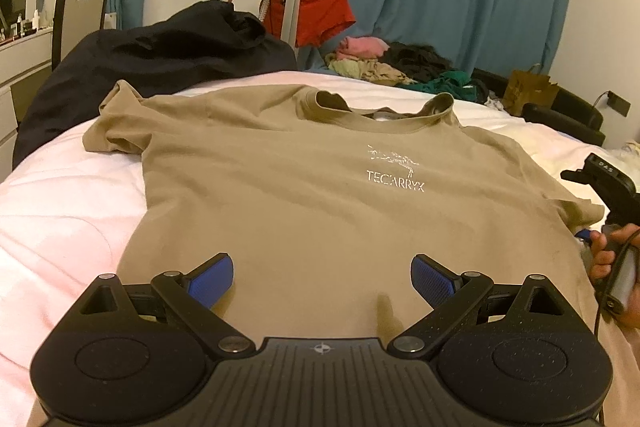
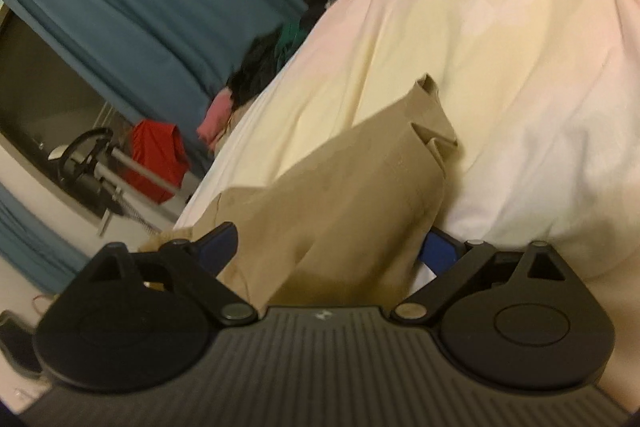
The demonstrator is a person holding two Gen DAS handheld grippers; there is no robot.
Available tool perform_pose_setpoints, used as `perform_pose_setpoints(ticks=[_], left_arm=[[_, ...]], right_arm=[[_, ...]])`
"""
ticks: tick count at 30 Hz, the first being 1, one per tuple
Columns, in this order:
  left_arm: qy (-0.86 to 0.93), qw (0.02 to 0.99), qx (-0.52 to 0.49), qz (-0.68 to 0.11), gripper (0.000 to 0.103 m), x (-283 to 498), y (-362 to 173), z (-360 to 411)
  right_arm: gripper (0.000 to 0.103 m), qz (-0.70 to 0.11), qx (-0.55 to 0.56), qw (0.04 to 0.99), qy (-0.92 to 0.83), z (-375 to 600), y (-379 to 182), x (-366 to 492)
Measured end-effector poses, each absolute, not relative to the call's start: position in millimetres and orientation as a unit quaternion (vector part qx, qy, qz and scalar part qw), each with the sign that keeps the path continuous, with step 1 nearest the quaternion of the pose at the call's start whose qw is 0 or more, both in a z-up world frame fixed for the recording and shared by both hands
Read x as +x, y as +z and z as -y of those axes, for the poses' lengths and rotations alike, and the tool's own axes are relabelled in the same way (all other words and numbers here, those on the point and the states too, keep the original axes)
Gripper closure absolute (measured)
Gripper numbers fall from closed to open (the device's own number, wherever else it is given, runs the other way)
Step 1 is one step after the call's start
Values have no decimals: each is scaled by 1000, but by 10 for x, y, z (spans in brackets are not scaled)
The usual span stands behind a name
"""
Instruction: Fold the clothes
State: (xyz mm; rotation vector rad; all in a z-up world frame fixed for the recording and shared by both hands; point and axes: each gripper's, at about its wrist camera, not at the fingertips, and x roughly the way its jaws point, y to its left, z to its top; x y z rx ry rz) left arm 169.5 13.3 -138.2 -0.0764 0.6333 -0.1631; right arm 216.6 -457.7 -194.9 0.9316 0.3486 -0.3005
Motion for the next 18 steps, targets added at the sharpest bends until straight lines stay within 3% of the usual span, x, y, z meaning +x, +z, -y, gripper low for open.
perform_pose_setpoints(ticks=[4, 8, 12, 16, 18], left_arm=[[-83, 944, -40, -317, 6, 1731, -1415, -118], [-85, 943, -45, -318, 6, 1744, -1414, -122], [-82, 944, -53, -314, 6, 1729, -1385, -153], [-76, 945, -64, -312, 6, 1723, -1359, -203], [-73, 944, -69, -314, 6, 1745, -1366, -220]], right_arm=[[8, -183, 426, 868, -179, 4515, -1891, 2282], [6, -217, 409, 868, -182, 4446, -1852, 2335], [6, -144, 437, 875, -149, 4578, -1922, 2359], [7, -101, 388, 903, -155, 4618, -1928, 2589], [22, -126, 388, 895, -178, 4655, -2011, 2691]])
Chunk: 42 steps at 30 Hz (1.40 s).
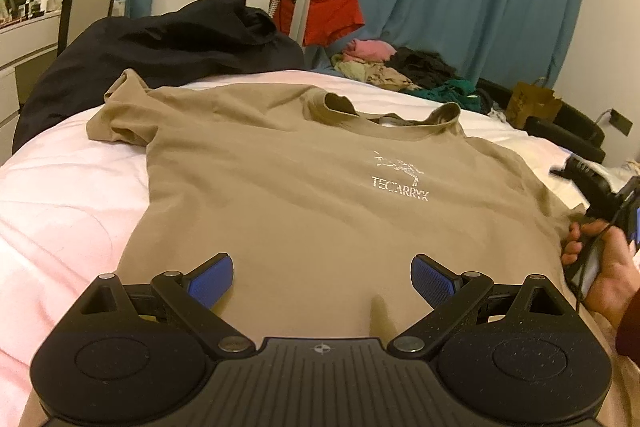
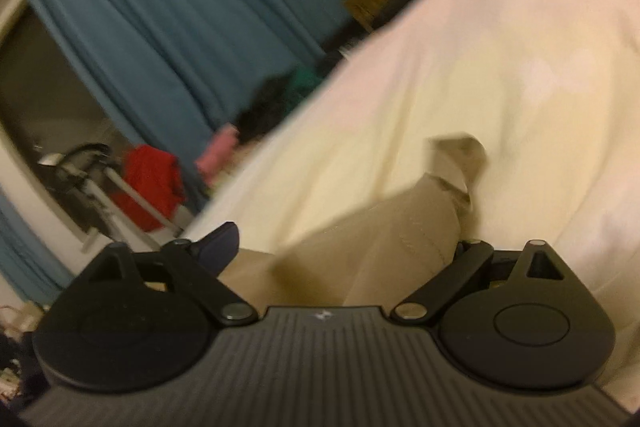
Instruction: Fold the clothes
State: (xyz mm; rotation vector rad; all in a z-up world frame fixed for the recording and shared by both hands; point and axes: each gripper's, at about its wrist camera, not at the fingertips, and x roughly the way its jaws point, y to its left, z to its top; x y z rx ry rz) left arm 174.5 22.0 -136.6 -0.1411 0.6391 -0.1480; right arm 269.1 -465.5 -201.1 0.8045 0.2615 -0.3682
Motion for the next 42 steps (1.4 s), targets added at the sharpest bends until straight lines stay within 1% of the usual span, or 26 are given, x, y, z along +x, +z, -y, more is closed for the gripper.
perform_pose_setpoints(ticks=[2, 3, 4, 5, 6, 12, 16, 18, 22, 26, 28, 31, 32, 33, 34, 35, 36, 38, 42], left_arm=[[-71, 945, -72, -312, 6, 1776, -1362, -223], [-71, 945, -73, -311, 6, 1793, -1358, -223], [-71, 945, -74, -310, 6, 1801, -1351, -223], [-71, 946, -76, -307, 6, 1807, -1338, -233], [-70, 947, -78, -305, 6, 1812, -1325, -243], [-69, 948, -104, -292, 6, 1751, -1196, -405], [-66, 949, -125, -283, 6, 1684, -1088, -576], [-63, 948, -139, -278, 6, 1649, -1039, -680], [-49, 945, -165, -277, 6, 1634, -982, -896], [-43, 942, -177, -280, 6, 1703, -969, -1026], [-38, 941, -182, -284, 6, 1734, -1007, -1060], [-35, 936, -183, -298, 6, 1794, -1129, -1073], [-34, 934, -184, -305, 6, 1824, -1182, -1074], [-34, 931, -185, -312, 6, 1854, -1234, -1074], [-34, 930, -185, -317, 6, 1883, -1275, -1071], [-33, 930, -184, -318, 6, 1907, -1301, -1062], [-32, 929, -182, -319, 6, 1930, -1327, -1053], [-29, 929, -179, -322, 6, 1976, -1379, -1034], [-31, 929, -176, -324, 6, 1980, -1407, -993]], right_arm=[[55, -148, 379, 892, -198, 4674, -2028, 2754], [64, -154, 371, 893, -204, 4674, -2005, 2765], [85, -160, 363, 894, -211, 4675, -1982, 2777], [96, -168, 338, 901, -216, 4649, -1901, 2779], [96, -175, 313, 907, -220, 4622, -1820, 2782], [97, -144, 208, 950, -181, 4169, -1045, 2712], [97, -125, 126, 975, -133, 3547, -463, 2801], [97, -122, 82, 984, -104, 3171, -272, 2798], [97, -136, 18, 989, -54, 2467, -167, 2906], [97, -178, -16, 984, -15, 1882, -400, 3101], [97, -197, -34, 980, -5, 1674, -608, 3177], [95, -239, -36, 970, 15, 1520, -866, 3350], [92, -255, -30, 966, 18, 1518, -924, 3400], [84, -271, -24, 962, 22, 1515, -981, 3450], [55, -286, -18, 958, 26, 1512, -1038, 3499], [21, -291, -8, 956, 28, 1531, -1050, 3515], [12, -288, 5, 957, 39, 1549, -1027, 3499], [10, -282, 30, 957, 63, 1606, -958, 3418], [10, -263, 74, 960, 58, 1752, -696, 2880]])
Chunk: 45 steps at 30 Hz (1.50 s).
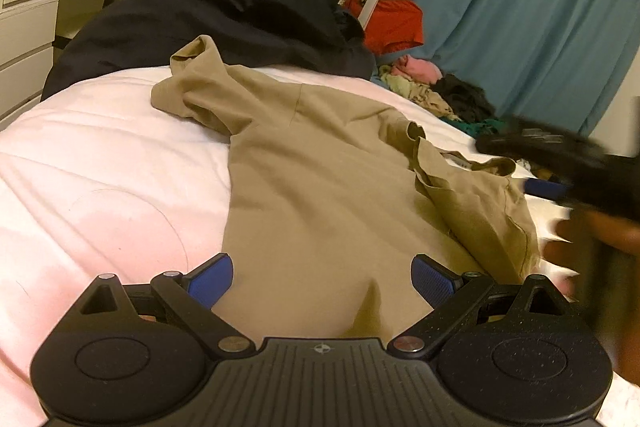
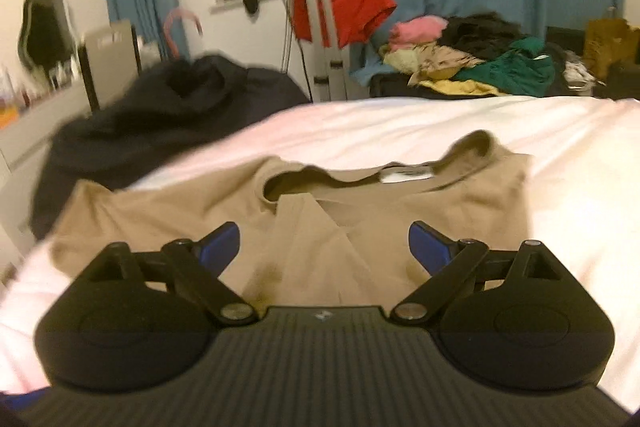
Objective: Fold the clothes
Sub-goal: 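Open the right gripper and withdraw it from the folded side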
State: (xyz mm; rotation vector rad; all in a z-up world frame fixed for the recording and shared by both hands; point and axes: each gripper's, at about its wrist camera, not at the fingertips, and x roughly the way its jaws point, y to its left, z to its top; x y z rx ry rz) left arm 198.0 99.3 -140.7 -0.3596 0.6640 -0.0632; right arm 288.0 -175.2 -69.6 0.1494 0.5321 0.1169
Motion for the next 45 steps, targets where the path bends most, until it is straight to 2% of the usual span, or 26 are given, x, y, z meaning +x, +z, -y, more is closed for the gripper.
perform_pose_setpoints(ticks=[8, 13, 17, 23, 36, 45], left_arm=[[-35, 938, -154, -308, 6, 1749, -1271, -916], [-48, 943, -133, -302, 6, 1430, -1137, -820], [-64, 950, -104, -287, 6, 1153, -970, -692], [-69, 960, -48, -266, 6, 842, -814, -457], [-85, 956, 7, -282, 6, 483, -910, 13], [-131, 934, 4, -333, 6, 377, -1019, 420]], right_arm=[[10, -203, 135, 969, 41, 2012, -271, 1207], [10, -166, 137, 976, 33, 2123, -265, 127], [10, -145, 129, 981, 18, 2196, -324, -388], [10, -129, 132, 983, 14, 2368, -318, -558], [10, -112, 158, 981, -29, 2820, -356, -654], [10, -95, 185, 976, -56, 3202, -344, -735]])
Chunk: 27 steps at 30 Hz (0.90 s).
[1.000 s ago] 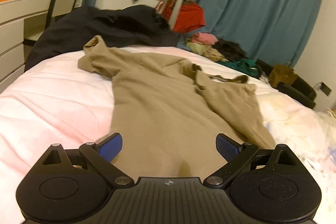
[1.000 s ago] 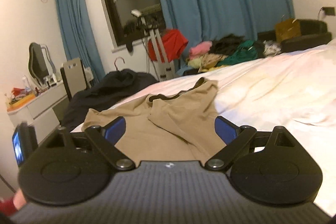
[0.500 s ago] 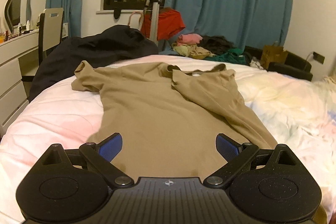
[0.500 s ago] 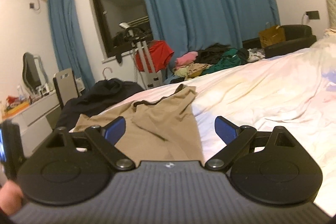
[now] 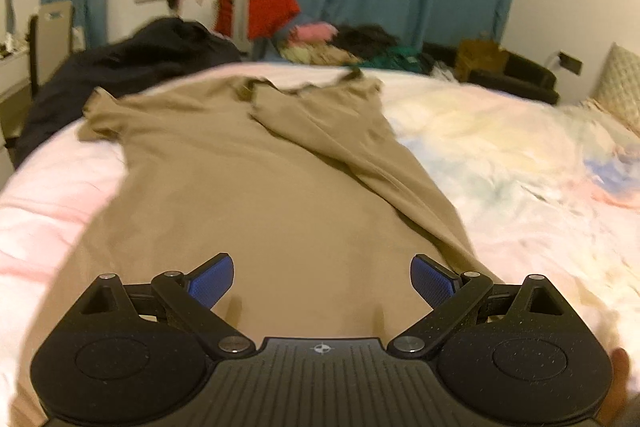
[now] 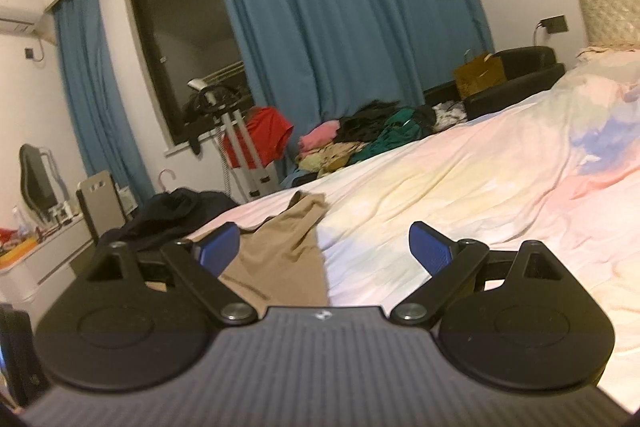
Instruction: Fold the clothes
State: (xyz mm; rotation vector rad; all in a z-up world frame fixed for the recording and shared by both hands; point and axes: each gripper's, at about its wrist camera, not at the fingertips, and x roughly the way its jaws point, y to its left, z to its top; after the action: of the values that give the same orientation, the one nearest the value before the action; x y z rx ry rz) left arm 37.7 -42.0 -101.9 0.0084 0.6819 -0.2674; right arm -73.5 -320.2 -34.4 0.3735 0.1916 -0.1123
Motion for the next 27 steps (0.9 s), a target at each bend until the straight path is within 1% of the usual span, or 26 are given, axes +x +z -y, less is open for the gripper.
perform_pose_setpoints(ticks=[5, 8, 10, 13, 17, 20, 21, 22, 24, 25, 26, 27], left_arm=[[-165, 909, -19, -382, 8, 387, -1112, 761], [-183, 890, -60, -413, 10, 428, -1120, 963], [-189, 876, -87, -435, 15, 477, -1117, 1081], [-194, 859, -116, -459, 20, 542, -1109, 1245], [-205, 847, -122, -475, 27, 630, -1148, 1455], [-206, 839, -121, -489, 39, 692, -1249, 1586], [-208, 833, -125, -497, 49, 712, -1298, 1617], [-214, 828, -126, -503, 63, 722, -1351, 1651], [-216, 827, -98, -511, 68, 759, -1471, 1732], [-210, 826, -88, -516, 84, 779, -1534, 1738], [-207, 824, -89, -521, 90, 798, -1584, 1718], [-206, 821, -94, -524, 94, 821, -1615, 1677]], right_arm=[[10, -76, 201, 976, -44, 3452, -343, -807], [10, -72, 245, 966, -52, 3660, -389, -845], [10, -71, 275, 957, -55, 3768, -431, -856], [10, -74, 301, 949, -55, 3854, -486, -839], [10, -79, 311, 946, -52, 3882, -540, -805], [10, -87, 316, 943, -52, 3899, -574, -769], [10, -90, 317, 943, -52, 3901, -585, -759], [10, -92, 318, 942, -52, 3902, -596, -751], [10, -95, 321, 941, -53, 3904, -610, -742], [10, -96, 322, 940, -53, 3905, -615, -737], [10, -97, 323, 940, -53, 3905, -620, -732], [10, -101, 323, 939, -53, 3902, -625, -724]])
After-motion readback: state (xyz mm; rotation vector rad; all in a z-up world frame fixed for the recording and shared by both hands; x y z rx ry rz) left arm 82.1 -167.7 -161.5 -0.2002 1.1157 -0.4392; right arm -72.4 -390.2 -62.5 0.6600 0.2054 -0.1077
